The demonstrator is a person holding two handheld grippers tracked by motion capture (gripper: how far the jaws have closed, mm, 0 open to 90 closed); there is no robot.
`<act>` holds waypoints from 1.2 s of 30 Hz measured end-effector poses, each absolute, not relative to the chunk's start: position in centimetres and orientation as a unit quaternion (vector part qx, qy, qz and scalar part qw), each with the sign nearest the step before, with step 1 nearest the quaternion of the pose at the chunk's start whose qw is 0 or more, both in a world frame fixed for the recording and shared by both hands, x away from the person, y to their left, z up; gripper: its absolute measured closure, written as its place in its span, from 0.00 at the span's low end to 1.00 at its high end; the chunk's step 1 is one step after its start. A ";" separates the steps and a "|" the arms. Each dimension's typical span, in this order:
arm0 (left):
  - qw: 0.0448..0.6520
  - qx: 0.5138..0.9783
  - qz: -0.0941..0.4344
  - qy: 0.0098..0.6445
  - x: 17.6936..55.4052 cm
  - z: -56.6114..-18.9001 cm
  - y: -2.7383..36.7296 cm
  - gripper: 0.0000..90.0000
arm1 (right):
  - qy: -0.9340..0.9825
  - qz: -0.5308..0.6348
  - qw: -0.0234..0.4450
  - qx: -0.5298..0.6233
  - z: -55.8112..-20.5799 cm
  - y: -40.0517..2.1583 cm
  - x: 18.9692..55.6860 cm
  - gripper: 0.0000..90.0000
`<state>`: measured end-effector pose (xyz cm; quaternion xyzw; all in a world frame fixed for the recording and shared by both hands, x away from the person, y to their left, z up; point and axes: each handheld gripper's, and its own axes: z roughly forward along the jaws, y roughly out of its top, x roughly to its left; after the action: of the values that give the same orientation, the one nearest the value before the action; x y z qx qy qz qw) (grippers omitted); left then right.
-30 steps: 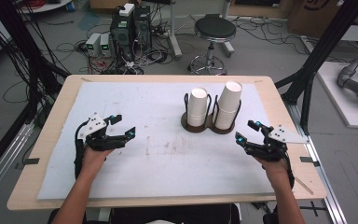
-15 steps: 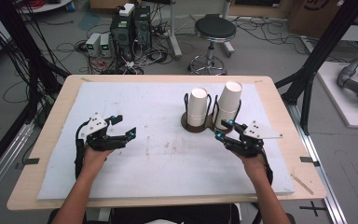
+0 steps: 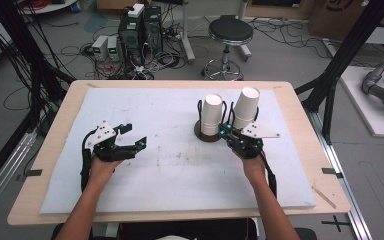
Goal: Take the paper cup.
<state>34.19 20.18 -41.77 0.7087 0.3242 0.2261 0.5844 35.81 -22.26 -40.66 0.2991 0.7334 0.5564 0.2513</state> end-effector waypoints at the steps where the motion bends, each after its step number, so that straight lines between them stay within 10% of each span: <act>1: 0.584 0.709 0.227 0.324 34.2 -41.8 20.2 0.24 | 0.733 0.554 0.253 0.302 -40.8 -22.1 36.1 1.00; 36: 0.586 0.710 0.227 0.319 34.3 -41.6 19.3 0.24 | 0.749 0.483 0.224 0.395 -44.4 -19.2 39.1 1.00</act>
<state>34.29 19.34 -41.60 0.7097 0.3185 0.2268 0.5860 39.09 -19.22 -44.41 0.3948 0.7486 0.4832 0.2242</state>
